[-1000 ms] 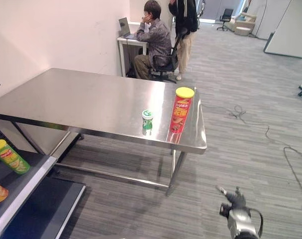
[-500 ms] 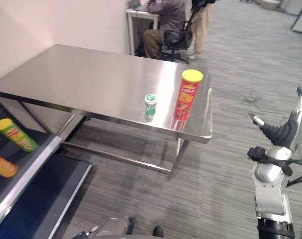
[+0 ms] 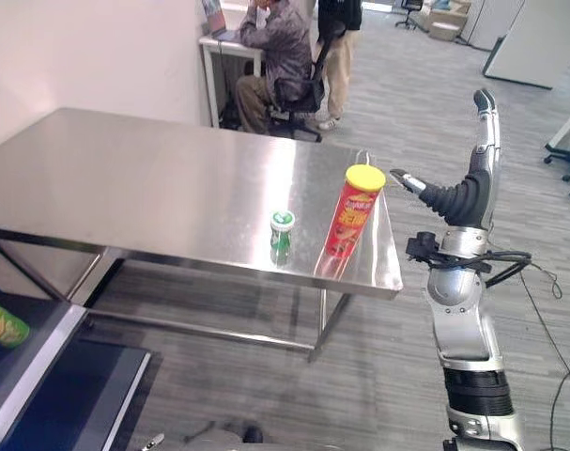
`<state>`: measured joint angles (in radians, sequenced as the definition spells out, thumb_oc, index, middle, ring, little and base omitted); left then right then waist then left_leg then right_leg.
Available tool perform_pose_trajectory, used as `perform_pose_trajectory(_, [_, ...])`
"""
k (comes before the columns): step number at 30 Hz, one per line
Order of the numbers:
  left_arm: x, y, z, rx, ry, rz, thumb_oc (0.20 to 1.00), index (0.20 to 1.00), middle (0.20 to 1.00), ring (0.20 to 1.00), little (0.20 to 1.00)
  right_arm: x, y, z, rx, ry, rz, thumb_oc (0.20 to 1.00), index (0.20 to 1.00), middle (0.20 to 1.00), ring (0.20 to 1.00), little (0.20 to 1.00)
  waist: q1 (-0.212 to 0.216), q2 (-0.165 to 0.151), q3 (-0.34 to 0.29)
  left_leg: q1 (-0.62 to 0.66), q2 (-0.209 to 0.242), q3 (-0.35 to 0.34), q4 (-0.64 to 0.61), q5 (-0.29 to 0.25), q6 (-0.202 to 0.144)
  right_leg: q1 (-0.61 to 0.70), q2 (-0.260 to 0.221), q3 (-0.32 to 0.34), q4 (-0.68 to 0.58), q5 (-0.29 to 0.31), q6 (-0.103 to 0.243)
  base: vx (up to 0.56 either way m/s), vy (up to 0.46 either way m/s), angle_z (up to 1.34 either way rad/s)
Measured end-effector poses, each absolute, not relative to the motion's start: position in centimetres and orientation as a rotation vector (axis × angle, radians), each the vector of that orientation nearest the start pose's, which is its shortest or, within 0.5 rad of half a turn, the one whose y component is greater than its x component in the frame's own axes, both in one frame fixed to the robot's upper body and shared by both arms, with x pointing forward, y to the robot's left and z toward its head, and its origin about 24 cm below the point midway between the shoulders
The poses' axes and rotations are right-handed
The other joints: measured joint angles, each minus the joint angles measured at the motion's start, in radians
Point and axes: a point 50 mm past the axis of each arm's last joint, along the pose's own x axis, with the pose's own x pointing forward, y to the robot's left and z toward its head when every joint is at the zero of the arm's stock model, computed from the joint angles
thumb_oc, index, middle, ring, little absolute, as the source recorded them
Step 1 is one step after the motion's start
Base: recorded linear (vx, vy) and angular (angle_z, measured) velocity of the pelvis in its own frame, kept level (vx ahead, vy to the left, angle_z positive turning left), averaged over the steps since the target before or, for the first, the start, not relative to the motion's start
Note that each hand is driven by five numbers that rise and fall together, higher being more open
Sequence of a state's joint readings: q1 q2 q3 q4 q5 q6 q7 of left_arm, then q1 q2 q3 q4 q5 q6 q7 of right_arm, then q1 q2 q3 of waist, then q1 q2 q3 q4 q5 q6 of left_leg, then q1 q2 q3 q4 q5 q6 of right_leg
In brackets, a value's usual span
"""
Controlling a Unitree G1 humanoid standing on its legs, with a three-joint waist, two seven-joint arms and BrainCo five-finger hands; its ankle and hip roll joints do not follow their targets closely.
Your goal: Put the goods on the table back onto the shelves and tidy them up.
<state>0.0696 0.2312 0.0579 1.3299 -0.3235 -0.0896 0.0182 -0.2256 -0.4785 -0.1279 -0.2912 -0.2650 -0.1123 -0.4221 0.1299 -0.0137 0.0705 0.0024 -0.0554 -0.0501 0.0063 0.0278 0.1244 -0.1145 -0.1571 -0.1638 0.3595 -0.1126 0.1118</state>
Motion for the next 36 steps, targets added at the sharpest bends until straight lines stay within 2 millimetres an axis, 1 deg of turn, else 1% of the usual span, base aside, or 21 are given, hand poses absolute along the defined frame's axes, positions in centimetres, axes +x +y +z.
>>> perform_pose_trajectory(1, [4.7,25.1,-16.5,-0.077,1.236,0.44,1.0,1.0,1.0,1.0,1.0,25.0,-22.6,21.6,-0.586,-0.819,-0.466,1.0,1.0,1.0,1.0,1.0,-0.014,-0.007,-0.003,-0.001,-0.002,-0.012,-0.01,0.007,0.0,0.003,-0.001,0.021,-0.107,0.017,0.009,0.1,-0.144,0.41])
perform_pose_trajectory(2, [4.8,24.9,-16.5,-0.061,1.236,0.417,1.0,1.0,1.0,1.0,1.0,24.9,-22.7,21.8,-0.595,-0.83,-0.473,1.0,1.0,1.0,1.0,1.0,-0.021,-0.008,-0.004,0.003,-0.007,-0.034,-0.023,0.014,-0.012,0.001,0.003,0.045,-0.193,0.044,0.012,0.17,-0.157,0.72])
perform_pose_trajectory(3, [5.1,24.6,-16.5,-0.023,1.239,0.368,1.0,1.0,1.0,1.0,1.0,24.4,-23.9,22.0,-0.643,-0.821,-0.506,1.0,1.0,1.0,1.0,1.0,-0.046,-0.011,-0.009,0.007,-0.015,-0.064,-0.035,0.021,-0.017,0.039,0.014,0.112,-0.329,0.09,0.027,0.12,-0.112,0.77])
perform_pose_trajectory(4, [5.2,24.6,-16.5,-0.025,1.231,0.369,1.0,1.0,1.0,1.0,1.0,24.0,-24.7,22.0,-0.64,-0.813,-0.54,1.0,1.0,1.0,1.0,1.0,-0.054,-0.019,-0.012,0.017,-0.022,-0.073,-0.045,0.021,-0.018,0.043,0.013,0.126,-0.345,0.115,0.025,0.15,-0.105,0.68])
perform_pose_trajectory(5, [5.0,24.7,-16.5,-0.027,1.233,0.377,1.0,1.0,1.0,1.0,1.0,23.7,-25.0,22.0,-0.619,-0.81,-0.556,1.0,1.0,1.0,1.0,1.0,-0.053,-0.027,-0.015,0.03,-0.024,-0.07,-0.056,0.019,-0.02,0.044,0.012,0.127,-0.356,0.129,0.023,0.09,-0.08,0.14])
perform_pose_trajectory(6, [3.9,24.9,-16.6,-0.033,1.254,0.402,1.0,1.0,1.0,1.0,1.0,23.5,-24.9,21.9,-0.563,-0.822,-0.553,1.0,1.0,1.0,1.0,1.0,-0.047,-0.048,-0.027,0.063,-0.035,-0.063,-0.079,0.014,-0.028,0.061,0.007,0.127,-0.382,0.183,0.018,0.11,-0.104,-0.11])
perform_pose_trajectory(7, [3.2,25.1,-16.6,-0.037,1.268,0.418,1.0,1.0,1.0,1.0,1.0,23.5,-24.9,21.9,-0.551,-0.828,-0.546,1.0,1.0,1.0,1.0,1.0,-0.047,-0.061,-0.034,0.072,-0.041,-0.06,-0.085,0.008,-0.036,0.072,0.004,0.127,-0.398,0.212,0.013,0.08,-0.103,-0.15])
perform_pose_trajectory(8, [2.9,25.4,-16.5,-0.037,1.272,0.429,1.0,1.0,1.0,1.0,1.0,23.3,-25.0,21.9,-0.539,-0.833,-0.534,1.0,1.0,1.0,1.0,1.0,-0.047,-0.078,-0.046,0.077,-0.046,-0.061,-0.093,0.001,-0.044,0.084,0.002,0.127,-0.415,0.24,0.009,0.06,-0.1,-0.11])
perform_pose_trajectory(9, [2.3,25.3,-16.6,-0.063,1.275,0.457,1.0,1.0,1.0,1.0,1.0,22.8,-25.7,21.9,-0.581,-0.83,-0.533,1.0,1.0,1.0,1.0,1.0,-0.038,-0.101,-0.055,0.085,-0.039,-0.068,-0.093,-0.019,-0.072,0.11,0.015,0.122,-0.45,0.245,0.014,0.05,-0.107,-0.03])
perform_pose_trajectory(11, [2.0,24.7,-16.7,-0.08,1.284,0.444,1.0,1.0,1.0,1.0,1.0,22.6,-26.1,22.3,-0.623,-0.834,-0.526,1.0,1.0,1.0,1.0,1.0,-0.045,-0.1,-0.055,0.083,-0.017,-0.075,-0.092,-0.026,-0.084,0.11,0.036,0.115,-0.45,0.237,0.004,0.04,-0.097,0.03])
perform_pose_trajectory(12, [1.9,24.3,-16.8,-0.104,1.287,0.434,1.0,1.0,1.0,1.0,1.0,22.4,-26.4,22.5,-0.7,-0.819,-0.481,1.0,1.0,1.0,1.0,1.0,-0.048,-0.103,-0.055,0.082,0.006,-0.079,-0.092,-0.036,-0.103,0.111,0.059,0.101,-0.45,0.23,-0.008,0.04,-0.091,0.06])
perform_pose_trajectory(13, [1.8,24.2,-16.9,-0.11,1.291,0.43,1.0,1.0,1.0,1.0,1.0,22.4,-26.4,22.7,-0.711,-0.817,-0.457,1.0,1.0,1.0,1.0,1.0,-0.051,-0.104,-0.055,0.08,0.017,-0.081,-0.091,-0.039,-0.108,0.111,0.068,0.098,-0.45,0.226,-0.013,0.04,-0.081,0.06])
perform_pose_trajectory(16, [1.6,24.5,-16.8,-0.156,1.279,0.474,1.0,1.0,1.0,1.0,1.0,21.9,-26.9,22.9,-0.686,-0.796,-0.382,1.0,1.0,1.0,1.0,1.0,-0.054,-0.113,-0.057,0.078,0.049,-0.092,-0.09,-0.05,-0.129,0.112,0.101,0.091,-0.45,0.217,-0.028,0.02,-0.049,0.04])
perform_pose_trajectory(19, [1.4,24.5,-16.8,-0.163,1.285,0.468,1.0,1.0,1.0,1.0,1.0,21.8,-26.9,22.9,-0.656,-0.775,-0.286,1.0,1.0,1.0,1.0,1.0,-0.061,-0.114,-0.057,0.073,0.061,-0.096,-0.087,-0.052,-0.135,0.11,0.112,0.088,-0.45,0.214,-0.034,0.05,-0.045,0.05])
perform_pose_trajectory(20, [1.2,24.4,-16.9,-0.178,1.288,0.461,1.0,1.0,1.0,1.0,1.0,21.8,-26.8,23.0,-0.635,-0.74,-0.169,1.0,1.0,1.0,1.0,1.0,-0.07,-0.114,-0.057,0.07,0.066,-0.101,-0.086,-0.056,-0.144,0.11,0.115,0.078,-0.454,0.211,-0.038,0.01,-0.019,0.11])
perform_pose_trajectory(24, [0.9,24.3,-16.9,-0.2,1.293,0.455,1.0,1.0,1.0,1.0,1.0,22.0,-26.1,23.1,-0.631,-0.689,0.019,1.0,1.0,1.0,1.0,1.0,-0.072,-0.116,-0.058,0.069,0.068,-0.101,-0.085,-0.056,-0.145,0.11,0.117,0.077,-0.455,0.207,-0.038,0.0,-0.004,0.02])
perform_pose_trajectory(26, [1.0,24.3,-16.9,-0.202,1.287,0.443,1.0,1.0,1.0,1.0,1.0,22.4,-25.3,22.4,-0.604,-0.643,0.138,1.0,1.0,1.0,1.0,1.0,-0.073,-0.118,-0.059,0.068,0.067,-0.099,-0.085,-0.056,-0.145,0.108,0.117,0.08,-0.455,0.207,-0.038,0.0,0.0,0.0])
perform_pose_trajectory(29, [1.2,24.3,-16.9,-0.184,1.286,0.417,1.0,1.0,1.0,1.0,1.0,22.9,-24.4,21.5,-0.575,-0.583,0.249,1.0,1.0,1.0,1.0,1.0,-0.072,-0.122,-0.062,0.068,0.066,-0.098,-0.084,-0.056,-0.145,0.108,0.116,0.08,-0.454,0.209,-0.041,0.0,0.0,0.0])
perform_pose_trajectory(32, [1.3,24.3,-16.8,-0.159,1.29,0.383,1.0,1.0,1.0,1.0,1.0,24.5,-23.5,20.8,-0.538,-0.541,0.323,1.0,1.0,1.0,1.0,1.0,-0.072,-0.124,-0.064,0.066,0.064,-0.089,-0.074,-0.058,-0.143,0.108,0.115,0.09,-0.454,0.211,-0.044,-0.01,0.011,-0.07])
perform_pose_trajectory(34, [1.8,24.3,-16.8,-0.156,1.274,0.376,1.0,1.0,1.0,1.0,1.0,25.2,-22.7,20.2,-0.559,-0.496,0.386,1.0,1.0,1.0,1.0,1.0,-0.065,-0.123,-0.065,0.066,0.063,-0.091,-0.073,-0.058,-0.143,0.108,0.115,0.091,-0.454,0.211,-0.044,0.0,0.007,0.02])
perform_pose_trajectory(36, [1.9,24.3,-16.8,-0.156,1.272,0.376,1.0,1.0,1.0,1.0,1.0,25.7,-22.3,19.7,-0.564,-0.467,0.416,1.0,1.0,1.0,1.0,1.0,-0.06,-0.124,-0.066,0.064,0.064,-0.094,-0.072,-0.058,-0.143,0.108,0.115,0.089,-0.452,0.211,-0.044,0.01,0.02,0.04])
